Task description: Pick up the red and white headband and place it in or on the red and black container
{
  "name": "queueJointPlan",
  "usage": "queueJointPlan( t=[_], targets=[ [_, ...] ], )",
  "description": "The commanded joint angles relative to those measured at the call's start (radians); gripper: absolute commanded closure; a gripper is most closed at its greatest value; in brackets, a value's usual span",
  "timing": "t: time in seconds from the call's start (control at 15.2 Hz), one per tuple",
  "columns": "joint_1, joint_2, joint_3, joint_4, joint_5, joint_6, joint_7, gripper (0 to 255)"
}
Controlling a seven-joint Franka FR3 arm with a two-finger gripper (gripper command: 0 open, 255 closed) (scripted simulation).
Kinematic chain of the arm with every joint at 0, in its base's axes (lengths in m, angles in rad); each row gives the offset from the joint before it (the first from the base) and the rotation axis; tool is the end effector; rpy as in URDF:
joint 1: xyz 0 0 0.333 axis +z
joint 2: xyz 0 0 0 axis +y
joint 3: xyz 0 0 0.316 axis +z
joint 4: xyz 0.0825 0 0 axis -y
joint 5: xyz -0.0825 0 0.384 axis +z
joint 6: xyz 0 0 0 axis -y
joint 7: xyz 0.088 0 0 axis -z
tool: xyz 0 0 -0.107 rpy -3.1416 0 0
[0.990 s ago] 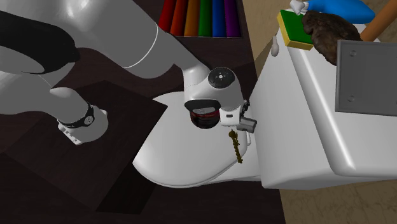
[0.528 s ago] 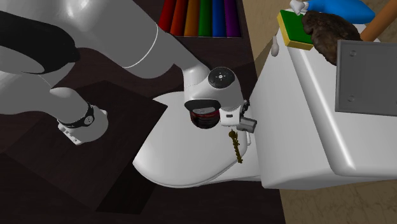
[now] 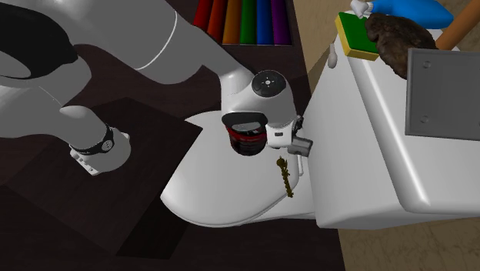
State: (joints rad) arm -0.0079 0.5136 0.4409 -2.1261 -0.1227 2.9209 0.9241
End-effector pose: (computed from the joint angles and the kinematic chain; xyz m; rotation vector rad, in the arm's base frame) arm 0.5480 0.2544 0.2215 -2.7260 0.6402 -0.2344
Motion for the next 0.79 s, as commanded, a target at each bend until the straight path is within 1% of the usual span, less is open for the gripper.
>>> queueJointPlan(
  t=[0.0,0.73],
  targets=[
    [-0.011,-0.021,0.015,0.002,0.009,-0.023,-0.004,255],
    [-0.078,-0.139,0.094,0.001,0.077,-0.138,-0.036,255]
  ],
)
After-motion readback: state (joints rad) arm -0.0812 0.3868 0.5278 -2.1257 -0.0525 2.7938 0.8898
